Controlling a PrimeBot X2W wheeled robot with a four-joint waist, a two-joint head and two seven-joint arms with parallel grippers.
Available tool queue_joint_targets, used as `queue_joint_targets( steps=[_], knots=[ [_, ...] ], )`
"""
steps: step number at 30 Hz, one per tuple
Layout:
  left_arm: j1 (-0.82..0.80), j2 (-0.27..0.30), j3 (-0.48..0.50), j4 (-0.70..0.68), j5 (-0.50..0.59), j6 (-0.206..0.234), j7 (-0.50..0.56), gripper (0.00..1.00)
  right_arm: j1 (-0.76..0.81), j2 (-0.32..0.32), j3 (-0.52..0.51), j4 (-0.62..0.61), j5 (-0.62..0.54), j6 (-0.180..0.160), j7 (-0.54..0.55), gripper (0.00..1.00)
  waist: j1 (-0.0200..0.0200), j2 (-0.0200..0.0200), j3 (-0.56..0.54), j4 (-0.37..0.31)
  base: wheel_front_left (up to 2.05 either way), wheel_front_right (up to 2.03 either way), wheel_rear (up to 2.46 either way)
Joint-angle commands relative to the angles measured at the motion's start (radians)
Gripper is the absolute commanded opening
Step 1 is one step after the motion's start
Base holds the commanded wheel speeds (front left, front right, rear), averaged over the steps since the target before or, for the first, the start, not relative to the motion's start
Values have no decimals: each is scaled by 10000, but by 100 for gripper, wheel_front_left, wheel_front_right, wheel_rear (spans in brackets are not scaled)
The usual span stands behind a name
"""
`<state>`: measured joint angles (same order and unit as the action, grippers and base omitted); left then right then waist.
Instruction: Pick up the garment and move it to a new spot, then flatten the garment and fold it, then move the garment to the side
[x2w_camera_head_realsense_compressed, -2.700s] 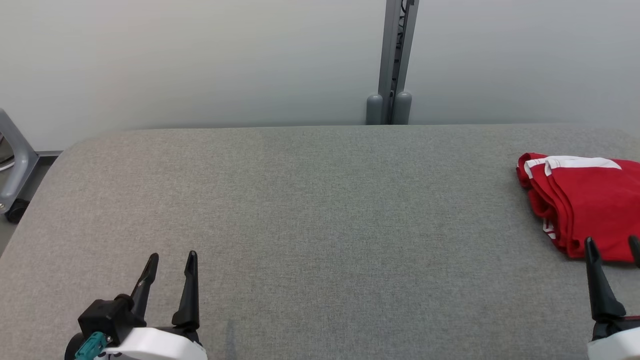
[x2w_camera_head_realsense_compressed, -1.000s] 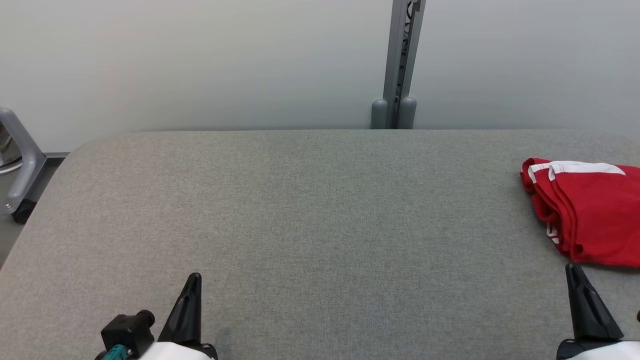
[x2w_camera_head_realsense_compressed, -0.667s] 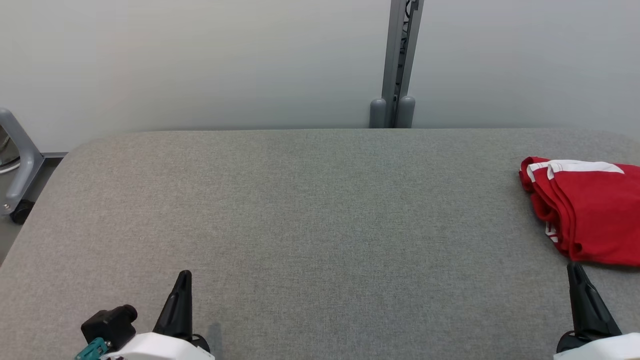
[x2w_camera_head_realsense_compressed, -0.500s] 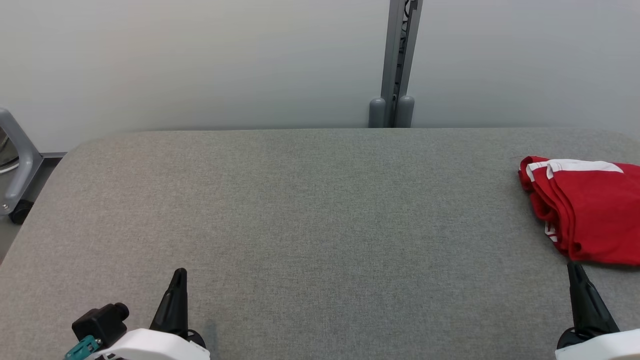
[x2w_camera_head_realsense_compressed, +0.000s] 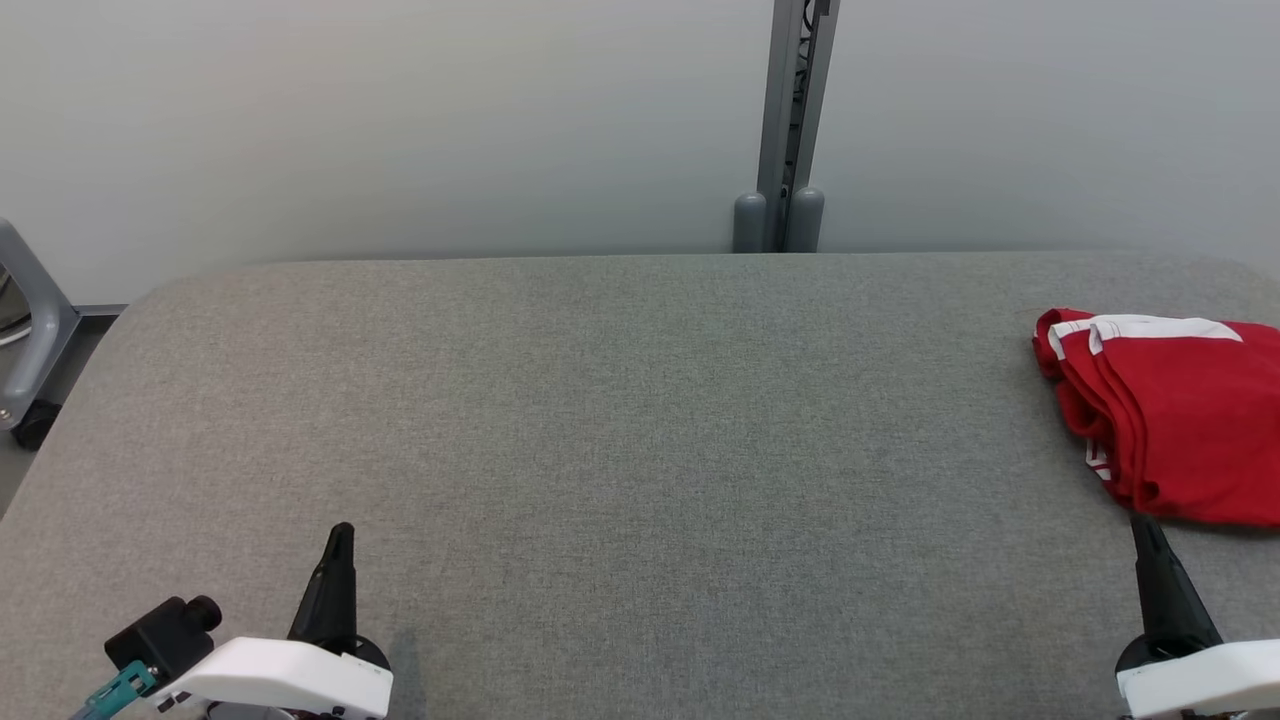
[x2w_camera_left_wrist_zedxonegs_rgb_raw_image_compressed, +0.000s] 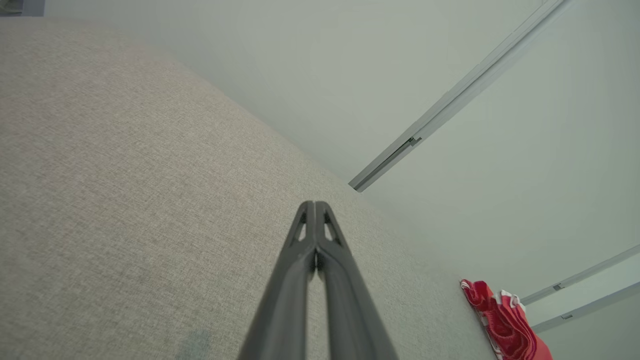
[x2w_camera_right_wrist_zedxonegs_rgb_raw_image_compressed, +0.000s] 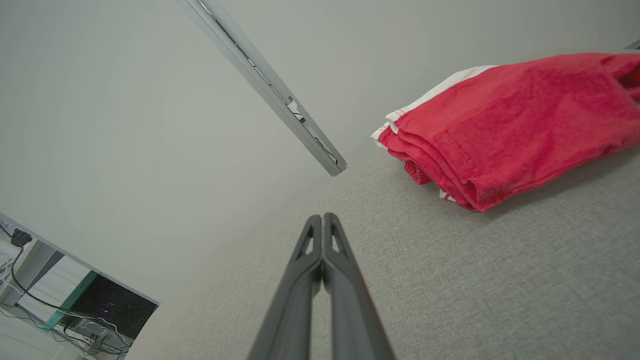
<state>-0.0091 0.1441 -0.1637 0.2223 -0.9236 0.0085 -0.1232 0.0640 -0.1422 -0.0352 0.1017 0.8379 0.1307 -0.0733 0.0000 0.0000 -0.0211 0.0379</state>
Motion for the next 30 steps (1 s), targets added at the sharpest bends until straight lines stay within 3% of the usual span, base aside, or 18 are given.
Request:
queue_joint_targets(
  steps=[1,30],
  knots=[
    [-345,25,187,-110,-287,-104,86,0,-295,-52,-96,-68,347,1,71,0,0,0,4,-6,0,0,0],
    [-632,-335,1207,12,-2944,-639,977,0,-886,291,-336,529,3333,1,749,0,0,0,77,-120,0,0,0]
  ],
)
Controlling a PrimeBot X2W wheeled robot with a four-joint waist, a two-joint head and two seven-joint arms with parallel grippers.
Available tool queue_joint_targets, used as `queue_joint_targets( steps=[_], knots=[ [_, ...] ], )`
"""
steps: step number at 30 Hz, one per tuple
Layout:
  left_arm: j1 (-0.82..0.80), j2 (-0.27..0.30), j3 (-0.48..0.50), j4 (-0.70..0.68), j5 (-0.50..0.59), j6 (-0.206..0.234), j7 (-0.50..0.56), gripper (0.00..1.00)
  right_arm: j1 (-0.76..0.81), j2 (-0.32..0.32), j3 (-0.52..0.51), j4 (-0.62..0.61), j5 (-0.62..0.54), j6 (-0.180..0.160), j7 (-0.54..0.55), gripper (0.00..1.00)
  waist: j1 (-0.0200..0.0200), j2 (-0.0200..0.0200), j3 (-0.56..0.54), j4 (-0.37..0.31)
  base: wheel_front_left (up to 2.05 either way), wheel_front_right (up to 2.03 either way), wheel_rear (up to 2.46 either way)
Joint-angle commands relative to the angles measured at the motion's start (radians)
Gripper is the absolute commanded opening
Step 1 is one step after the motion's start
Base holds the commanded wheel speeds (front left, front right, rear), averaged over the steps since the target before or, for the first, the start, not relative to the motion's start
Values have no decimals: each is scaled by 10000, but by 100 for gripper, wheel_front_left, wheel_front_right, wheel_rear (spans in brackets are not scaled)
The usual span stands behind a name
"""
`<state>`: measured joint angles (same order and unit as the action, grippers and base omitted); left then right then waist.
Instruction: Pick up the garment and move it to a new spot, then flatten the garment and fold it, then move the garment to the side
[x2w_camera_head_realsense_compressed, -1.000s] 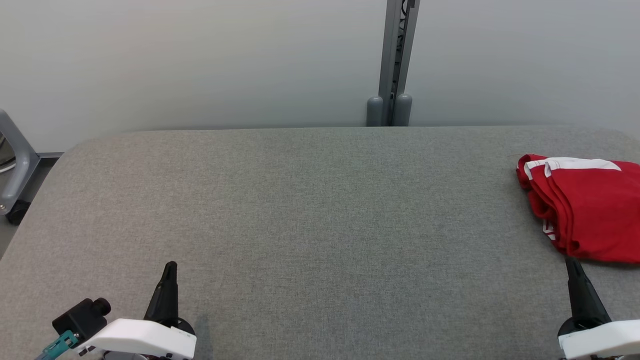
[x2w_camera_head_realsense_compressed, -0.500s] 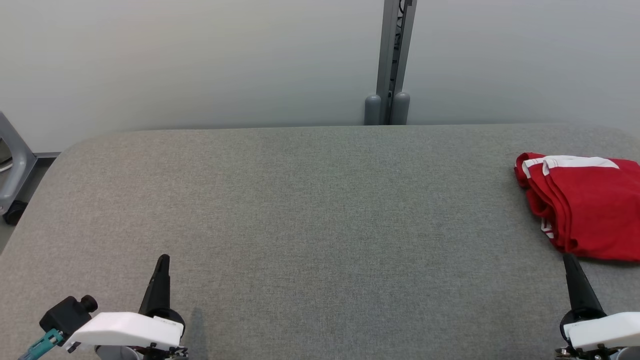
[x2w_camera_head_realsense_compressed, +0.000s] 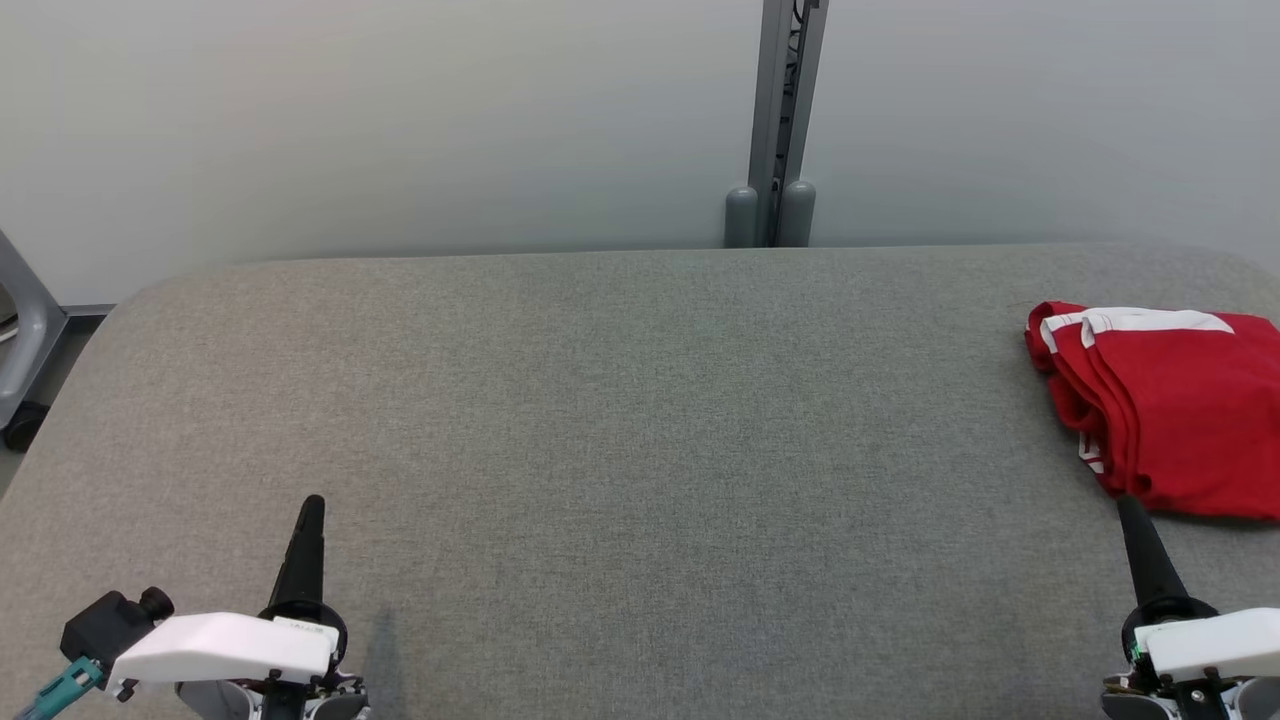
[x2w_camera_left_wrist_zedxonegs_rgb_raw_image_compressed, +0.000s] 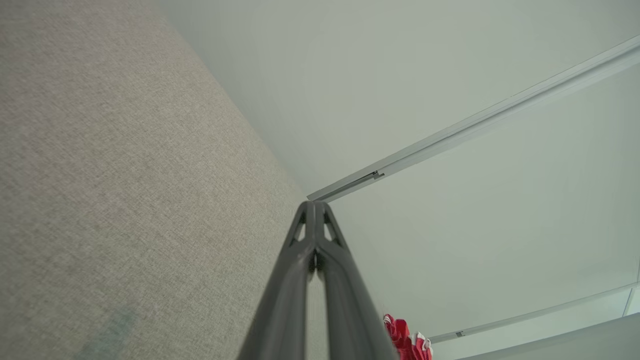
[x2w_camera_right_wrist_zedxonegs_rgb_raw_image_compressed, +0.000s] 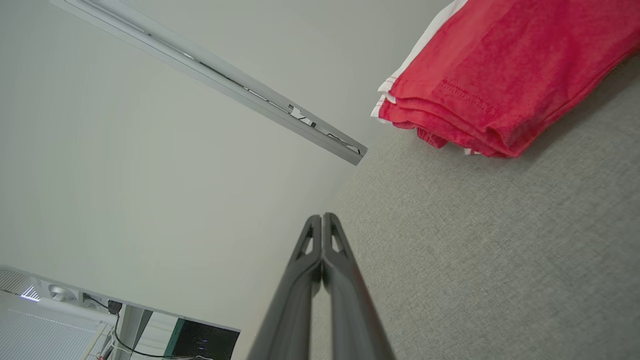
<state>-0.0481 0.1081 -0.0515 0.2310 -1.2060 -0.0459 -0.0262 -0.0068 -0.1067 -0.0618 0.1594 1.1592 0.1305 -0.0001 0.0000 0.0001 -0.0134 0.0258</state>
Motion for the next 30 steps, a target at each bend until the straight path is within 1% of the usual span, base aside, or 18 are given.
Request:
queue_joint_targets(
  steps=[1,17,30],
  knots=[
    [-254,13,118,-70,-206,-104,31,0,-194,-52,-78,-33,210,3,45,0,0,-1,2,-3,0,0,0],
    [-406,-157,623,-6,-1484,-360,477,0,-500,133,-197,261,1644,4,390,0,0,-1,46,-72,0,0,0],
    [-499,-280,937,39,-2266,-526,756,0,-681,238,-280,436,2550,4,617,0,0,-1,77,-121,0,0,0]
  ],
)
